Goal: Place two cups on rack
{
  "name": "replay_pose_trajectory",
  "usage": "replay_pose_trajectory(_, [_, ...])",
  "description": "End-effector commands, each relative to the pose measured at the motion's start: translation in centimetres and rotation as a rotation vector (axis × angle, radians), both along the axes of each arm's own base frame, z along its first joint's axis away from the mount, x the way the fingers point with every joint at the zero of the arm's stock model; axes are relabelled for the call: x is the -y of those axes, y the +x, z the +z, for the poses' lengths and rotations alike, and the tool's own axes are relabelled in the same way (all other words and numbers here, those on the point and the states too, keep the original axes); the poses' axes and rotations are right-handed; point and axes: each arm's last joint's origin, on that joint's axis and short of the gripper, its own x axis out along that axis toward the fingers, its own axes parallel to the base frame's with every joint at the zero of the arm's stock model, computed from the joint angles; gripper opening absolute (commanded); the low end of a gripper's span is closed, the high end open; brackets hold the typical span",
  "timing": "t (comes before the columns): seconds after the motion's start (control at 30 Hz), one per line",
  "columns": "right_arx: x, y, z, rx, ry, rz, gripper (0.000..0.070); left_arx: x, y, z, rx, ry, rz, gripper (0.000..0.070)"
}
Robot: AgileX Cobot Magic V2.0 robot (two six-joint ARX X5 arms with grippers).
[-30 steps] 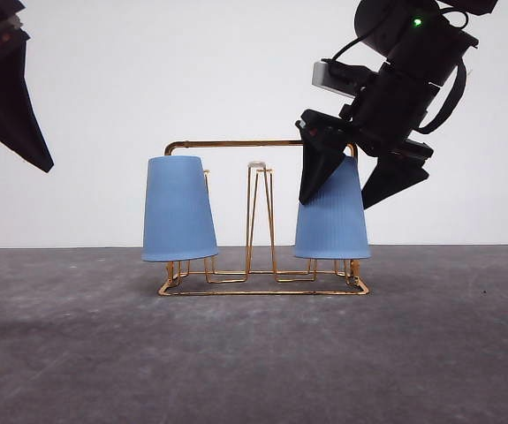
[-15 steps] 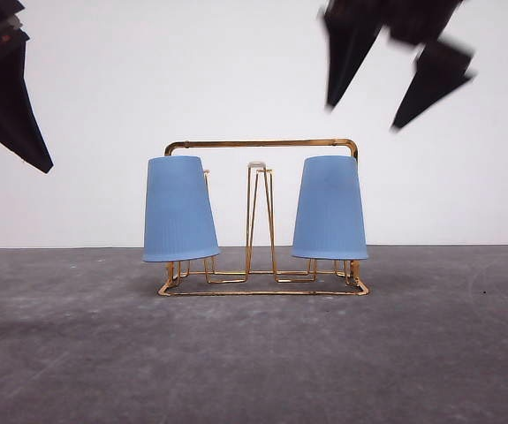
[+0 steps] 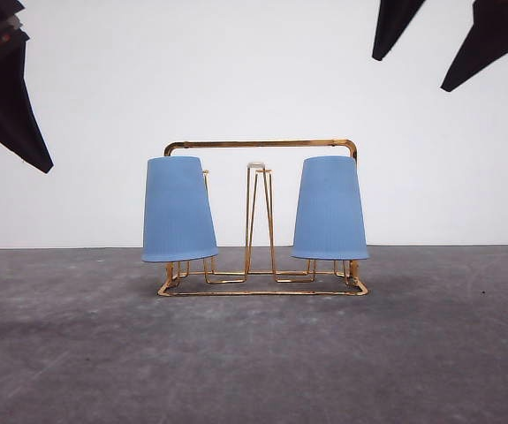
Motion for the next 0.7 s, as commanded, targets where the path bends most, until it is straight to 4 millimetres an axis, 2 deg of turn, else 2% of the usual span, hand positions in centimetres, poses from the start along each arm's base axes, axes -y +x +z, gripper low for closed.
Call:
replay_pose_trajectory(0.0, [-0.1, -0.5, -1.8, 0.010, 0.003, 0.014, 0.0573, 0.1, 0.1, 0.1, 0.001, -0.002, -0.002, 0.0458])
replay_pose_trajectory(0.3, [1.1, -3.7, -8.8, 0.110, 0.097, -0.020, 0.0573, 0.1, 0.1, 0.1, 0.003, 0.000, -0.005, 0.0458])
replay_pose_trajectory(0.4, [1.3, -4.1, -10.0, 0.114, 0.100, -0.022, 0.0574, 0.1, 0.1, 0.0, -0.001, -0.001, -0.003, 0.0461])
replay_pose_trajectory(0.5, [1.3, -4.1, -10.1, 0.103, 0.094, -0.019, 0.0574, 0.2, 0.1, 0.0, -0.006, -0.011, -0.014, 0.0472])
replay_pose_trajectory(0.53, [1.3, -4.1, -10.1, 0.104, 0.094, -0.019, 0.0545, 0.2, 0.1, 0.0, -0.007, -0.013, -0.016, 0.0437])
replay_pose_trajectory(0.57, [1.3, -4.1, -10.1, 0.109, 0.094, -0.022, 0.0418, 0.2, 0.1, 0.1, -0.004, -0.017, -0.019, 0.0279])
replay_pose_trajectory(0.6, [1.3, -4.0, -10.0, 0.116, 0.095, -0.025, 0.0204, 0.2, 0.1, 0.1, 0.001, -0.022, -0.022, 0.0010])
replay_pose_trajectory(0.63, [1.3, -4.0, -10.0, 0.119, 0.095, -0.023, 0.0064, 0.2, 0.2, 0.2, 0.011, -0.023, -0.024, 0.0032])
replay_pose_trajectory(0.67, [1.3, -4.0, -10.0, 0.120, 0.096, -0.021, 0.0021, 0.3, 0.2, 0.3, 0.019, -0.025, -0.025, 0.0033])
